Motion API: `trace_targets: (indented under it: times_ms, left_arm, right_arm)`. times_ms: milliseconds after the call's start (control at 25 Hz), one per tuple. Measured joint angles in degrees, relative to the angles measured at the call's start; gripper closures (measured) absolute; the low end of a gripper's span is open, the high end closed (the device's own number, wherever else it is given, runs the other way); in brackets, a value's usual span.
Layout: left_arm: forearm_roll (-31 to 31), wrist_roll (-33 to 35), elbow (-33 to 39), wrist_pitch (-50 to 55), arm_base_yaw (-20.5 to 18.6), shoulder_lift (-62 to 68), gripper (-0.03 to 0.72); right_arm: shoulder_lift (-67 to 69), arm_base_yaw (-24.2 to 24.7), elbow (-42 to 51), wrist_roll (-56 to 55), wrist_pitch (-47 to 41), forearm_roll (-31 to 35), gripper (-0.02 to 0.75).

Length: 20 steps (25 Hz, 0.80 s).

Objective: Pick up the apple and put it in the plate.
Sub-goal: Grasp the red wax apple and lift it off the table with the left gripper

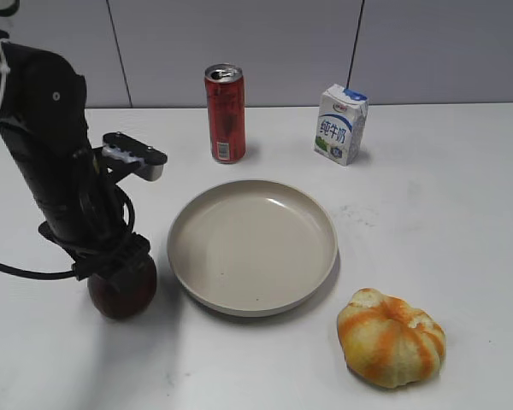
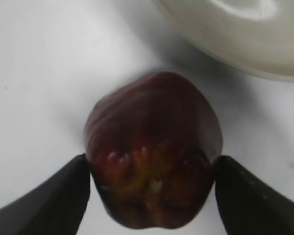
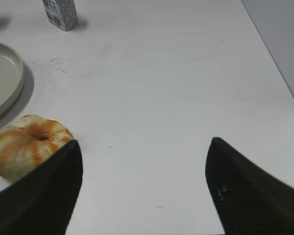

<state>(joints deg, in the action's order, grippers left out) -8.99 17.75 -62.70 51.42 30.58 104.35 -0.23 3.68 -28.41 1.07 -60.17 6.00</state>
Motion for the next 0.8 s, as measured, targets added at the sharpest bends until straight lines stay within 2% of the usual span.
trace_targets:
  times_ms: [400,680,800]
  left_arm:
    - [0.36,0.0,-1.1,2.24,-0.11,0.05,0.127]
    - [0.67,0.0,-11.95,12.02,-0.11,0.11,0.128]
    - [-1.54,0.0,-17.23,12.09,-0.11,0.11,0.129]
  right_arm:
    - [0.0,0.0,0.0,0.0,0.0,0.0,0.149]
    - [0.0,0.0,0.0,0.0,0.0,0.0,0.149]
    - [0.0,0.0,0.0,0.0,0.0,0.0,0.149]
